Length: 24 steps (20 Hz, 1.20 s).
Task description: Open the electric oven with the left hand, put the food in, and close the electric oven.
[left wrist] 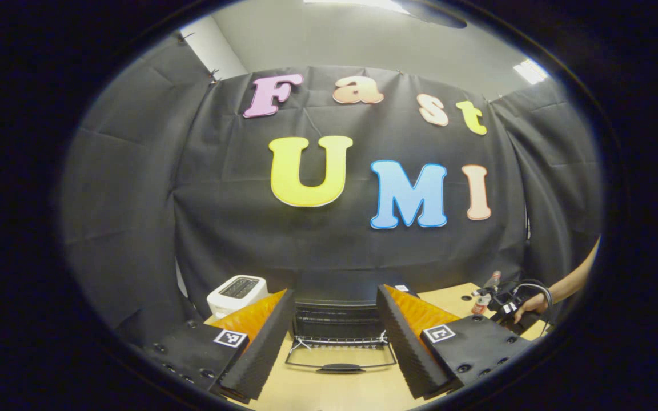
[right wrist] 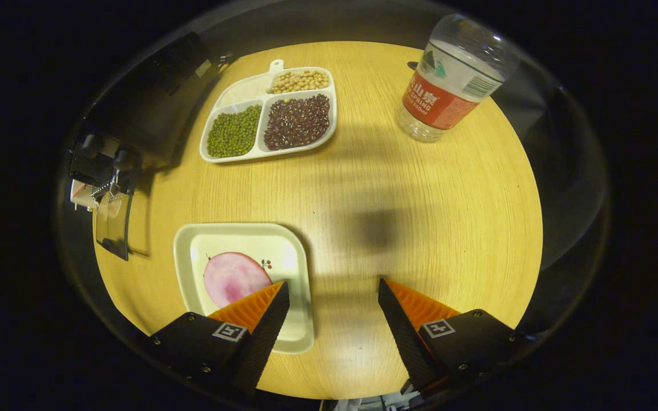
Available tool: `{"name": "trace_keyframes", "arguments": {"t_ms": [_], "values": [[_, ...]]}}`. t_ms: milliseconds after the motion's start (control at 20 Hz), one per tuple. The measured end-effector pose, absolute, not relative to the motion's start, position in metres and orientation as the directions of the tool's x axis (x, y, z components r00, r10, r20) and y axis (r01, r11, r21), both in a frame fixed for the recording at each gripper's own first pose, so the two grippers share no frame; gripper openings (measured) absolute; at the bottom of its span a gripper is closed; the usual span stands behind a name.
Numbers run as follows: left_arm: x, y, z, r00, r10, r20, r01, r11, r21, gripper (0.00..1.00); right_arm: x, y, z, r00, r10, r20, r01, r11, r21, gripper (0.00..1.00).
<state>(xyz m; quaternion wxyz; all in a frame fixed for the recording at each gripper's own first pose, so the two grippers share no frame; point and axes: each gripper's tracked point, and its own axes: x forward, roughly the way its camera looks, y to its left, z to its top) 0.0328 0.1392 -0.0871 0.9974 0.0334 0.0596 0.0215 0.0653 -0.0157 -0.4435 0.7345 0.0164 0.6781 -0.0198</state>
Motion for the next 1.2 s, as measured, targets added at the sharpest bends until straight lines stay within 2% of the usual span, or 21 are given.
{"name": "trace_keyframes", "arguments": {"t_ms": [50,150,200,250,300,350,400,500,550,650,850,900,950,1050,1100,1150,1200], "values": [[0.031,0.143,-0.088,0.991,0.056,-0.125,-0.048,0.997,0.068,1.0,0.064,-0.011,-0.445,0.069,0.002,-0.998,0.049,0.999,0.005,0.96],[0.03,0.147,-0.088,0.99,0.066,-0.126,-0.058,0.996,0.067,1.0,0.067,-0.004,-0.445,0.08,0.009,-0.997,0.027,1.0,0.011,0.87],[0.031,0.147,-0.088,0.99,0.067,-0.127,-0.059,0.996,0.068,1.0,0.069,0.002,-0.443,0.09,0.028,-0.996,0.01,1.0,0.029,0.71],[0.032,0.147,-0.088,0.989,0.067,-0.128,-0.059,0.996,0.07,1.0,0.069,0.011,-0.444,0.092,0.061,-0.994,-0.008,0.998,0.061,0.65],[0.031,0.148,-0.089,0.989,0.068,-0.13,-0.059,0.996,0.072,0.96,0.072,0.013,-0.435,0.085,0.054,-0.995,-0.014,0.998,0.053,0.43],[0.032,0.148,-0.089,0.989,0.068,-0.128,-0.059,0.996,0.072,1.0,0.064,0.014,-0.445,0.068,0.076,-0.995,-0.046,0.996,0.073,0.21],[0.032,0.147,-0.089,0.99,0.067,-0.128,-0.059,0.996,0.072,0.96,0.071,0.009,-0.448,0.096,0.083,-0.992,-0.062,0.995,0.077,0.21],[0.03,0.148,-0.087,0.99,0.068,-0.125,-0.059,0.995,0.075,1.0,0.071,-0.001,-0.455,0.118,0.115,-0.986,-0.046,0.993,0.11,0.0],[0.029,0.15,-0.085,0.99,0.072,-0.125,-0.062,0.995,0.077,0.96,0.068,-0.008,-0.453,0.122,0.121,-0.985,-0.017,0.993,0.12,0.0],[0.026,0.153,-0.087,0.989,0.079,-0.129,-0.07,0.995,0.071,0.96,0.062,-0.011,-0.454,0.129,0.165,-0.978,0.035,0.985,0.171,0.0],[0.026,0.155,-0.09,0.986,0.087,-0.142,-0.082,0.996,0.04,0.96,0.049,0.0,-0.437,0.173,0.327,-0.929,0.175,0.918,0.356,0.01],[0.026,0.155,-0.09,0.986,0.087,-0.143,-0.083,0.996,0.034,0.89,0.047,0.006,-0.429,0.196,0.378,-0.905,0.229,0.88,0.417,0.0],[0.027,0.154,-0.089,0.986,0.084,-0.144,-0.081,0.996,0.027,0.96,0.044,0.012,-0.423,0.22,0.421,-0.88,0.278,0.838,0.47,0.0],[0.031,0.149,-0.093,0.986,0.072,-0.15,-0.071,0.997,0.013,1.0,0.038,0.022,-0.413,0.277,0.494,-0.824,0.364,0.74,0.566,0.0],[0.033,0.147,-0.094,0.986,0.063,-0.152,-0.062,0.998,0.009,0.96,0.034,0.025,-0.413,0.29,0.501,-0.815,0.39,0.716,0.579,0.0],[0.035,0.144,-0.096,0.986,0.052,-0.156,-0.052,0.999,0.007,1.0,0.033,0.022,-0.419,0.289,0.481,-0.827,0.388,0.731,0.561,0.0],[0.039,0.143,-0.097,0.986,0.042,-0.161,-0.042,0.999,0.006,0.96,0.03,0.017,-0.422,0.293,0.458,-0.84,0.373,0.754,0.541,0.0]]}}
